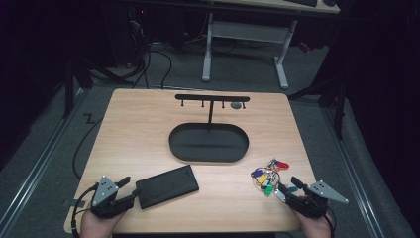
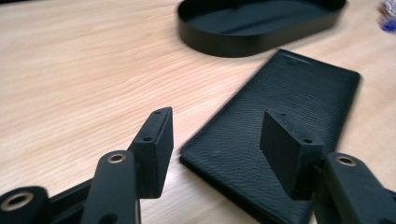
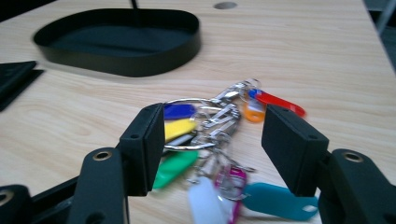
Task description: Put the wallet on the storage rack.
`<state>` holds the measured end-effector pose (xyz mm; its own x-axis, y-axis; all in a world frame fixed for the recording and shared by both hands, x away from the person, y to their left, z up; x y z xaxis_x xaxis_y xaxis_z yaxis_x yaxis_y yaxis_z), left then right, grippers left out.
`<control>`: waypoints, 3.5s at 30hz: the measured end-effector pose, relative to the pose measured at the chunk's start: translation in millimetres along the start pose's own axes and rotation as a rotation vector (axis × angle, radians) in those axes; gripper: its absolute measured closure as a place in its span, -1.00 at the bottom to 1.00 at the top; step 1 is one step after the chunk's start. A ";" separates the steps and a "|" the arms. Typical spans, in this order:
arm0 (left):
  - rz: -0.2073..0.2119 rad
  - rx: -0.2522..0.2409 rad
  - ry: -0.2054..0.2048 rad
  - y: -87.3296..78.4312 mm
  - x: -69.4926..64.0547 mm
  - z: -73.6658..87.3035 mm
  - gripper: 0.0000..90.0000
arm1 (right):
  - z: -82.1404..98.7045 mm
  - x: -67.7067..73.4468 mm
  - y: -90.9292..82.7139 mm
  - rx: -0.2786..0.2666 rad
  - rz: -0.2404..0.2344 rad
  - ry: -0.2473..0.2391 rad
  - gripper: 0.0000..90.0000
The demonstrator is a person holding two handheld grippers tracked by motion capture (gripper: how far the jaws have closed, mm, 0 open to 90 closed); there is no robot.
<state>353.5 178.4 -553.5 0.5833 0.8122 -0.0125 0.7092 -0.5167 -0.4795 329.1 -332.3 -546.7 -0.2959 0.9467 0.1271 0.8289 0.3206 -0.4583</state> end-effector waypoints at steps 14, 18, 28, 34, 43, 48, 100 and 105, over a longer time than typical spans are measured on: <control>-0.023 0.023 0.044 0.3 -0.4 4.4 -0.03 | -2.4 4.5 4.5 -0.003 -0.001 -0.044 -0.12; -0.024 0.026 0.042 -0.5 1.2 5.9 -0.02 | -1.8 5.6 7.2 0.007 -0.004 -0.042 -0.11; -0.040 0.049 0.035 -1.1 5.0 8.9 0.33 | -1.3 7.3 9.0 0.011 -0.010 -0.049 -0.10; -0.102 0.119 0.113 7.1 20.8 15.3 0.97 | -2.2 7.0 9.9 0.010 -0.012 -0.051 -0.09; -0.116 0.188 0.133 40.4 25.6 11.0 1.00 | -1.6 7.3 11.6 0.017 -0.014 -0.052 -0.09; -0.092 0.191 0.126 41.3 21.0 13.1 1.00 | -1.2 6.0 9.8 0.018 -0.010 -0.057 -0.09; 0.163 0.135 0.368 20.6 -106.7 7.6 -0.02 | -2.8 6.8 12.3 0.020 -0.016 -0.053 -0.07; 0.143 0.159 0.422 31.6 -117.1 10.8 -0.04 | -2.8 7.2 12.9 0.021 -0.020 -0.053 -0.07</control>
<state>303.3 69.8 -576.6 0.8042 0.5376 0.2535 0.5597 -0.5413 -0.6275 339.0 -321.3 -549.3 -0.3371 0.9372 0.0901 0.8126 0.3379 -0.4748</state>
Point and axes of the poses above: each handheld gripper's, and its own axes: y roughly forward along the jaws, z roughly out of its underside, x roughly to its left, the point moved 9 cm from there along y, roughly forward along the jaws, and after that the axes turned 2 degrees about y, right-handed, at the moved point
